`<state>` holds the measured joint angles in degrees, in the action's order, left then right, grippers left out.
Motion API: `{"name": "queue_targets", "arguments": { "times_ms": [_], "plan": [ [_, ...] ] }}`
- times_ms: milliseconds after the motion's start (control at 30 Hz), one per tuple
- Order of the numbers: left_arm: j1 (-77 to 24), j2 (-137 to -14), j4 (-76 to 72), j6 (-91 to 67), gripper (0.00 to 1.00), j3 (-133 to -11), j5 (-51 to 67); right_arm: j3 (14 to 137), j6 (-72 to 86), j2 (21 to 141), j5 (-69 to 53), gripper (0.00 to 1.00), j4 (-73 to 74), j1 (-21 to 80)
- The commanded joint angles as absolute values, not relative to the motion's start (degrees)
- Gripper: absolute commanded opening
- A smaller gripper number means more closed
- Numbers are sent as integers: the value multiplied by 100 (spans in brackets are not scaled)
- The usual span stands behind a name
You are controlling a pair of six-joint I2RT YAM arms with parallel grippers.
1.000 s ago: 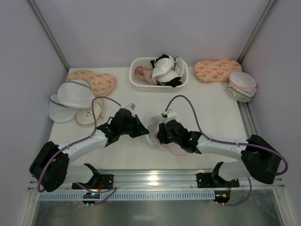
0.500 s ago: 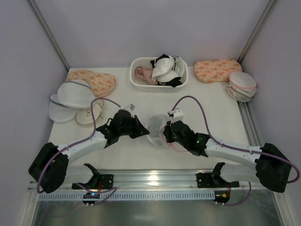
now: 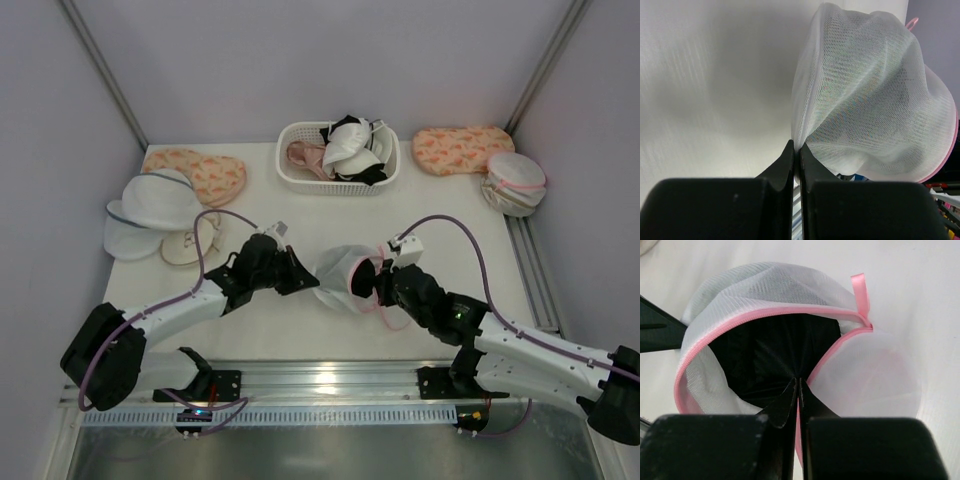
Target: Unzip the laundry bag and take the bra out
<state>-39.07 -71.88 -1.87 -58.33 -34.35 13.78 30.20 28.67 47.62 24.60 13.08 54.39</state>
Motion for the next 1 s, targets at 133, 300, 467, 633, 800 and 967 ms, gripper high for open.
{"name": "queue_targets", "arguments": {
  "times_ms": [133,300,467,633,800,967],
  "plan": [
    [-3806,-7145,-220,-5757,0,-3410,1397,2998,2865,4441,2673,4,1451,5440],
    [-3771,-7207,-246,-5739,0,-3323,1380,3320,2585,3508,2575,4,1660,5440],
    [-3770,-7330,-369,-5739,0,-3261,1397,4086,2259,3234,2970,4,2504,5432],
    [-3771,-7514,-492,-5748,0,-3164,1432,4631,1890,3191,3366,3,2470,5440],
    [-3762,-7646,-624,-5748,0,-3138,1459,5315,1450,3522,3498,4,2354,5440],
    [-3762,-7734,-799,-5809,0,-3103,1573,5766,1739,4419,3007,18,3066,5440]
  ]
}}
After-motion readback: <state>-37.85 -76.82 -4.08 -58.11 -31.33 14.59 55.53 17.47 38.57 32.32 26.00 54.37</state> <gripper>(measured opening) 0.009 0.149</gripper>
